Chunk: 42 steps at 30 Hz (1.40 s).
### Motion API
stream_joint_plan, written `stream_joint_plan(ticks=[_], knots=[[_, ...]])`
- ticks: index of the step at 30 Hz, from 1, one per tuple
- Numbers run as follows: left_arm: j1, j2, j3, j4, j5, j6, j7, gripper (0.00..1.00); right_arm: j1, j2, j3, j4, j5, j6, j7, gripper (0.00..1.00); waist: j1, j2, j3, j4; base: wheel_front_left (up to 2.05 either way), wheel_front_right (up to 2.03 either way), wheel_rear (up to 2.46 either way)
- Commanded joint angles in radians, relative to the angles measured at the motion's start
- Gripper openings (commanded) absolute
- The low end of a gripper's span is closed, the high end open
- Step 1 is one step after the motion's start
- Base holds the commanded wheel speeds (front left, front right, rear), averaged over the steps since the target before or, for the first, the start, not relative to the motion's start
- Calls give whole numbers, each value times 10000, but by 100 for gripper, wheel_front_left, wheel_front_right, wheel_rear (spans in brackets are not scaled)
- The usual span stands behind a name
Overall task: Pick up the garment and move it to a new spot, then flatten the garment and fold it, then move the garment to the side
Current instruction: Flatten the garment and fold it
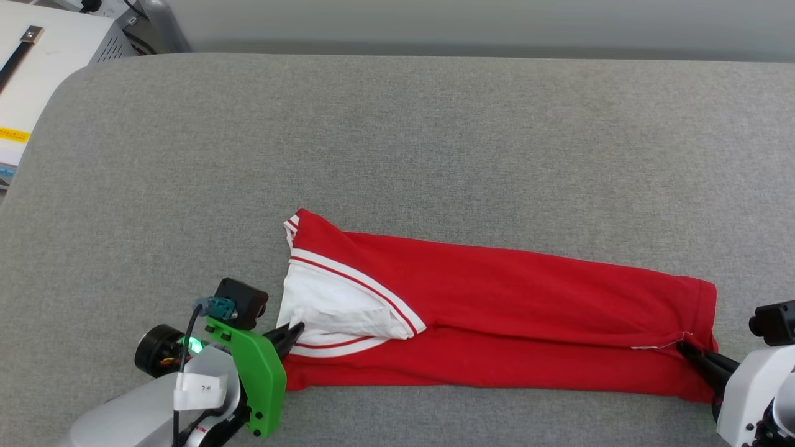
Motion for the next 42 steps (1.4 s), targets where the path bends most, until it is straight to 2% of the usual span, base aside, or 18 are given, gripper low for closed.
stream_joint_plan(ticks=[1, 8, 14, 18, 24, 28, 32, 33, 35, 42], knots=[[179, -39, 78, 108, -53, 45, -188, 100, 143, 88, -101, 81, -92, -7, -2, 100, 1, 0, -59, 10, 0, 0, 0], [410, 72, 672, 119, 50, 647, -1536, 100, 331, -8, -672, -609, 185, -7, 109, 100, 1, 0, -501, 2, 0, 0, 0], [783, 26, 1598, -383, 344, 1877, -2515, 100, 540, -248, -1668, -1474, 825, -7, 508, 100, 1, 0, -719, 48, 0, 0, 0], [1132, -157, 2533, -553, 1002, 2395, -2634, 100, 629, -583, -2419, -1678, 1014, -7, 908, 100, 1, 0, -741, 117, 0, 0, 0], [2276, -824, 4508, -991, 2874, 2994, -2642, 100, 778, -660, -3144, -1240, 1728, -7, 2430, 100, 1, 0, -625, 243, 0, 0, 0], [2969, -1401, 5627, -1152, 4007, 3075, -2643, 100, 622, -493, -3262, -737, 1915, -7, 3187, 100, 1, 0, -474, 374, 0, 0, 0], [3512, -2083, 6602, -1242, 5070, 2948, -2644, 100, 341, -172, -3124, -222, 1829, -7, 3589, 100, 1, 0, -294, 533, 0, 0, 0], [3738, -2422, 7016, -1234, 5615, 2864, -2644, 100, 204, -20, -2989, 8, 1727, -7, 3697, 100, 1, 0, -208, 625, 0, 0, 0], [3954, -2752, 7412, -1279, 6117, 2804, -2644, 100, 78, 120, -2817, 191, 1664, -7, 3803, 100, 1, 0, -120, 692, 0, 0, 0], [4495, -3698, 8643, -1229, 7385, 2158, -2645, 100, -358, 489, -2170, 703, 1469, -7, 3969, 100, 1, 0, 143, 864, 0, 0, 0]])
